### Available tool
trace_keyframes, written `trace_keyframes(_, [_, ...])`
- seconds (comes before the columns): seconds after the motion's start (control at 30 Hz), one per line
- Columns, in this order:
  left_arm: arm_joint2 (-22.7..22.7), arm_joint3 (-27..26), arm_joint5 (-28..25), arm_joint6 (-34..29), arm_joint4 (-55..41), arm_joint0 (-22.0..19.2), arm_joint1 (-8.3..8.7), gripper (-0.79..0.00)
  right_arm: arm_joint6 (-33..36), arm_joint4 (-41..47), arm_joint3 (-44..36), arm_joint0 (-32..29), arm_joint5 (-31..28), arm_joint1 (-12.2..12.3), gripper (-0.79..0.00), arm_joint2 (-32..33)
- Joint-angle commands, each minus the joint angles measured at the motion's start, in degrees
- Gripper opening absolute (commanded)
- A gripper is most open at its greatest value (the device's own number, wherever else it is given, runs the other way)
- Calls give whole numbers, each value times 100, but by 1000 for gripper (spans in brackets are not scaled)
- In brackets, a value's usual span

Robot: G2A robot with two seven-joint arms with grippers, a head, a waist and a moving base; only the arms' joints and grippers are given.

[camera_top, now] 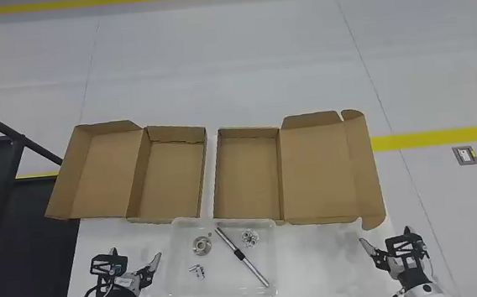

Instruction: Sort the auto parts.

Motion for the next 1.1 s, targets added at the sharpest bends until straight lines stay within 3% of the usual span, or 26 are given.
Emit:
trace_keyframes(0.0, [-55, -20, -69, 285, 19, 63, 0, 0, 79, -181, -216, 67, -3, 3, 0, -9])
trace_keyframes(0.17, [-260, -133, -31, 629, 374, 161, 13, 0, 734, -614, -1113, 310, -488, 27, 0, -186])
trace_keyframes(0.3, [-356, -178, -68, 856, 494, 239, 14, 0, 1593, -821, -1783, 652, -1216, 50, 0, -528])
trace_keyframes(0.37, [-402, -152, -22, 984, 620, 275, 13, 0, 2129, -667, -1975, 893, -1503, 41, 0, -798])
trace_keyframes(0.53, [-450, -16, -15, 1168, 450, 386, -12, 0, 3663, 238, -1871, 1707, -1511, -70, 0, -1785])
trace_keyframes(0.93, [-450, -16, -15, 1168, 450, 386, -12, 0, 3663, 238, -1871, 1707, -1511, -70, 0, -1785])
trace_keyframes(1.07, [-450, -16, -15, 1168, 450, 386, -12, 0, 3901, 274, -1589, 2003, -1974, -116, 0, -2461])
